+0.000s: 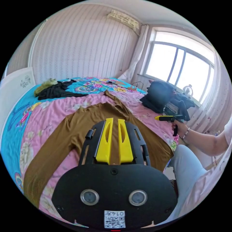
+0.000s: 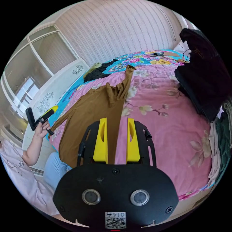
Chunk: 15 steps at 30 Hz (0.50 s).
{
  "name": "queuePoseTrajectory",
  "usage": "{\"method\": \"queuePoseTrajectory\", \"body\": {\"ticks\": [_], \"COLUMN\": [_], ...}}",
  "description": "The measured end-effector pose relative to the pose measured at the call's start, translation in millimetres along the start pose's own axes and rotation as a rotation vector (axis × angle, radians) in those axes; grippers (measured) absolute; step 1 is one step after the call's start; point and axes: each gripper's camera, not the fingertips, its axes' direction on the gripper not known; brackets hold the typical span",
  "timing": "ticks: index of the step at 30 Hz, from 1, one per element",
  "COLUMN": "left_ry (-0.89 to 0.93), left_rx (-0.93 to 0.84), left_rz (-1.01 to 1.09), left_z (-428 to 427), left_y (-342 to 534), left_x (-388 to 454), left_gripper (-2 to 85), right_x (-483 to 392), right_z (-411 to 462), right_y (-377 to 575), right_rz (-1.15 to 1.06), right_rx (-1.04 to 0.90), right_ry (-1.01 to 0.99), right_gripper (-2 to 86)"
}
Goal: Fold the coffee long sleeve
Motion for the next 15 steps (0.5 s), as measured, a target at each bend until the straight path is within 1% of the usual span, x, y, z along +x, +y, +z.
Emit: {"method": "queuePoseTrajectory", "body": {"ticks": [2,3,5,6,8,9,11,12,14,15], "left_ry": [0.036,0.051,0.102,0.089,0.020,0.020,0.082,0.081,-0.025,-0.044], "left_rx": [-0.057,-0.069,-0.115,-0.134,-0.217,-0.242,-0.402,-0.441,-0.567,-0.595], "left_rz": [0.068,0.073,0.097,0.111,0.130,0.115,0.011,-0.004,-0.009,0.003], "left_z": [89,111,196,217,304,325,412,432,492,503], "left_y": [-53,-65,-110,-120,-145,-148,-150,-149,-136,-131], "left_x": [28,33,51,56,71,72,69,69,73,74], "left_gripper": [3.6,3.6,3.9,4.0,4.3,4.4,5.7,5.6,3.7,3.0], "right_x": [25,31,51,57,77,80,91,93,102,105], "right_z": [0,1,8,11,26,29,39,40,42,41], "right_y": [-32,-41,-77,-86,-117,-123,-141,-145,-155,-157], "right_rz": [0.006,0.004,-0.015,-0.014,0.036,0.041,0.070,0.079,0.099,0.104], "right_rx": [-0.049,-0.057,-0.084,-0.095,-0.126,-0.129,-0.125,-0.120,-0.143,-0.157], "right_ry": [-0.066,-0.071,-0.047,-0.038,-0.052,-0.073,-0.152,-0.158,-0.201,-0.211], "right_gripper": [9.8,9.7,9.5,9.5,9.5,9.5,9.0,8.8,5.8,4.8]}}
